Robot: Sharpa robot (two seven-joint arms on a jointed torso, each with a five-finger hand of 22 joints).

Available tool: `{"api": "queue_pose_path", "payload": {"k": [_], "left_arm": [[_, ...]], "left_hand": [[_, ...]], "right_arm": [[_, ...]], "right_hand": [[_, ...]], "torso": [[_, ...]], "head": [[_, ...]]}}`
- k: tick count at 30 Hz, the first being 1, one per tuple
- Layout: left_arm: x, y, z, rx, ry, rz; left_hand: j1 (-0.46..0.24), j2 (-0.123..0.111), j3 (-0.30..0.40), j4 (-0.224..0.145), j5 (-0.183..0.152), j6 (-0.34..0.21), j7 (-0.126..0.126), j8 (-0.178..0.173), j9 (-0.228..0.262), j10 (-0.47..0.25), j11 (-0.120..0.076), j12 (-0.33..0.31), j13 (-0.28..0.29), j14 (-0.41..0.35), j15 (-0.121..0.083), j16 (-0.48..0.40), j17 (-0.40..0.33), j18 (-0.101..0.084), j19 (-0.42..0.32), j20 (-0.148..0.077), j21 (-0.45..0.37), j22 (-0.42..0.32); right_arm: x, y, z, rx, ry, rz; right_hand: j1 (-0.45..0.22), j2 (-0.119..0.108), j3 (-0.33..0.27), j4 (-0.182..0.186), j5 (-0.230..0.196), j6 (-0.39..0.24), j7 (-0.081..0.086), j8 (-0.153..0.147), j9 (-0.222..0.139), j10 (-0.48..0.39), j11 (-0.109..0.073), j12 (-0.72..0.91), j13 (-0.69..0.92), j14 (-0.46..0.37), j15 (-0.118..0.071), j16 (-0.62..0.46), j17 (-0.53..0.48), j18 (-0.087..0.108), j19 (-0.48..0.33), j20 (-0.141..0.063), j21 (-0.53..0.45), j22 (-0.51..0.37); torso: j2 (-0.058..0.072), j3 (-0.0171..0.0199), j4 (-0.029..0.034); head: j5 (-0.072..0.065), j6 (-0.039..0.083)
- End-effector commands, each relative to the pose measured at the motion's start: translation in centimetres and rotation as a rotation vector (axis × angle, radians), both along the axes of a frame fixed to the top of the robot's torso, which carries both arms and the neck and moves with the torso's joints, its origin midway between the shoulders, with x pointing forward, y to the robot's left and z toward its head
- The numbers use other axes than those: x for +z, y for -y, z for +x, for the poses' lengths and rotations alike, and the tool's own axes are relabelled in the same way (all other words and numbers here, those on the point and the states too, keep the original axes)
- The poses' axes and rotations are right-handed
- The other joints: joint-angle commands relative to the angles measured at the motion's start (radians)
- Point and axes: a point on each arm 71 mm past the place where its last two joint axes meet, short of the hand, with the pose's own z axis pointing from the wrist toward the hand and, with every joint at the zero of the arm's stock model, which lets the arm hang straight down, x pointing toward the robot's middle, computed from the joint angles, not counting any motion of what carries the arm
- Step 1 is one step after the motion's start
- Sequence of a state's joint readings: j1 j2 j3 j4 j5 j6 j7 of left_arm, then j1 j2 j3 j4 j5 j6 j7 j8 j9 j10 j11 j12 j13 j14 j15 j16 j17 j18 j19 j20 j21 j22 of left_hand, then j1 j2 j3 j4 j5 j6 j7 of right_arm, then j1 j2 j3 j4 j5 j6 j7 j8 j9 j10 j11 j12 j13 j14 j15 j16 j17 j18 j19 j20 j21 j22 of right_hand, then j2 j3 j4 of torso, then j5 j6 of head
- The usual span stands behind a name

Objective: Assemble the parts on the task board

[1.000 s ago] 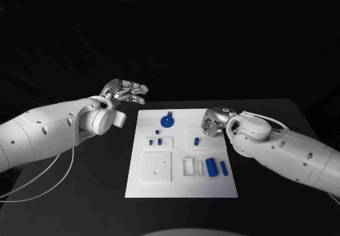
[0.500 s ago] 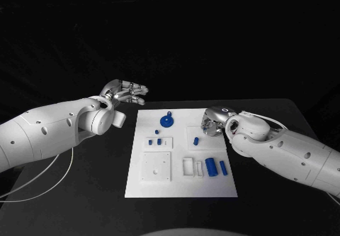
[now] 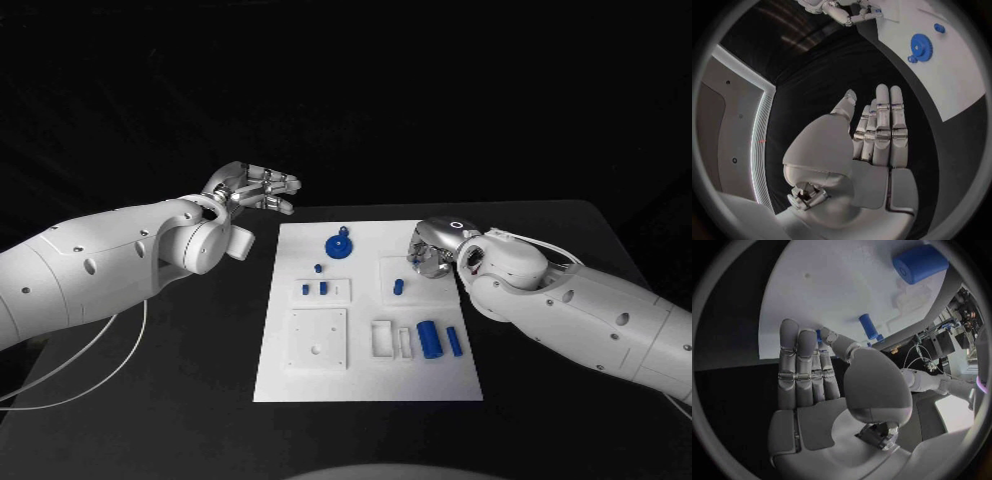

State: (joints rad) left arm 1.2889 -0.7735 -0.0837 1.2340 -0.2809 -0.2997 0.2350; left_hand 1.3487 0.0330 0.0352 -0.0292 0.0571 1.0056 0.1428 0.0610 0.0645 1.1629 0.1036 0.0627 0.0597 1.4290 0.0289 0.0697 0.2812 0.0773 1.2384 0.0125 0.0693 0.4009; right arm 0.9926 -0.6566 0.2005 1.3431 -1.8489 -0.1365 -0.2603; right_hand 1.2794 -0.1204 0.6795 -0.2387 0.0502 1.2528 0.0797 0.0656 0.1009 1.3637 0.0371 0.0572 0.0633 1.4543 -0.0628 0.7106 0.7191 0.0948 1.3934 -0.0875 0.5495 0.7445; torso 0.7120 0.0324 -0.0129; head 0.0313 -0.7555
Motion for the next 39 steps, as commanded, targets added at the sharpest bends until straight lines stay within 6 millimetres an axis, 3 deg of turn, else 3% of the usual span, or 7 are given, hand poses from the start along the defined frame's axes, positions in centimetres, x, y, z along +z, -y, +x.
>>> {"api": "queue_pose_path", "payload": {"k": [1,15,28,39], "left_arm": [[0.1,0.1,0.1,-0.02,0.004,0.003],[0.0,-0.4,0.4,-0.011,0.003,0.009],[0.0,-0.6,0.5,-0.024,-0.005,0.014],[-0.1,-0.5,0.7,-0.019,0.0,0.016]], "left_hand": [[-0.001,0.006,-0.003,0.005,-0.004,-0.007,0.001,0.002,0.001,-0.009,-0.001,-0.001,0.0,0.0,0.005,-0.002,-0.001,-0.015,0.006,0.003,0.003,-0.001],[-0.002,0.005,-0.007,0.009,-0.004,-0.01,0.002,0.002,0.001,-0.012,0.0,0.0,0.0,-0.002,0.006,-0.002,-0.002,-0.015,0.006,0.005,0.003,-0.01],[-0.002,0.004,-0.011,0.012,-0.002,-0.014,0.003,0.002,0.001,-0.017,0.002,-0.001,0.0,-0.006,0.008,-0.002,-0.004,-0.014,0.006,0.006,0.003,-0.024],[-0.002,0.004,-0.011,0.012,-0.002,-0.014,0.003,0.002,0.001,-0.017,0.002,-0.001,0.0,-0.006,0.008,-0.002,-0.004,-0.014,0.006,0.006,0.003,-0.024]], "right_arm": [[-0.5,-0.1,-0.2,0.014,-0.016,0.004],[0.4,0.2,0.0,0.006,-0.043,0.068],[2.5,0.8,0.4,-0.012,-0.049,0.172],[4.5,-1.8,-1.7,0.103,-0.002,0.328]], "right_hand": [[0.001,0.01,0.004,-0.003,-0.002,0.007,-0.001,-0.001,0.001,0.023,-0.018,0.004,0.002,0.001,-0.007,-0.001,0.002,0.02,-0.001,-0.008,-0.006,0.004],[0.0,0.012,0.001,-0.004,-0.002,0.007,-0.001,-0.001,0.003,0.022,-0.018,0.004,0.001,0.002,-0.008,-0.006,0.005,0.019,0.003,-0.009,-0.018,0.022],[-0.001,0.014,-0.001,-0.005,-0.002,0.006,-0.001,-0.001,0.003,0.021,-0.018,0.004,0.001,0.003,-0.009,-0.01,0.008,0.019,0.005,-0.009,-0.03,0.038],[-0.003,0.016,0.0,-0.008,0.0,0.008,-0.002,-0.001,0.009,0.024,-0.018,0.004,0.002,0.004,-0.009,-0.011,0.011,0.022,0.015,-0.009,-0.052,0.061]], "torso": [[0.0,-0.0003,-0.0006],[0.0,0.0,-0.0006],[0.0,-0.0006,-0.0003],[-0.002,-0.002,0.0014]], "head": [[0.001,0.0],[0.0,0.003],[0.002,0.001],[0.017,0.002]]}}
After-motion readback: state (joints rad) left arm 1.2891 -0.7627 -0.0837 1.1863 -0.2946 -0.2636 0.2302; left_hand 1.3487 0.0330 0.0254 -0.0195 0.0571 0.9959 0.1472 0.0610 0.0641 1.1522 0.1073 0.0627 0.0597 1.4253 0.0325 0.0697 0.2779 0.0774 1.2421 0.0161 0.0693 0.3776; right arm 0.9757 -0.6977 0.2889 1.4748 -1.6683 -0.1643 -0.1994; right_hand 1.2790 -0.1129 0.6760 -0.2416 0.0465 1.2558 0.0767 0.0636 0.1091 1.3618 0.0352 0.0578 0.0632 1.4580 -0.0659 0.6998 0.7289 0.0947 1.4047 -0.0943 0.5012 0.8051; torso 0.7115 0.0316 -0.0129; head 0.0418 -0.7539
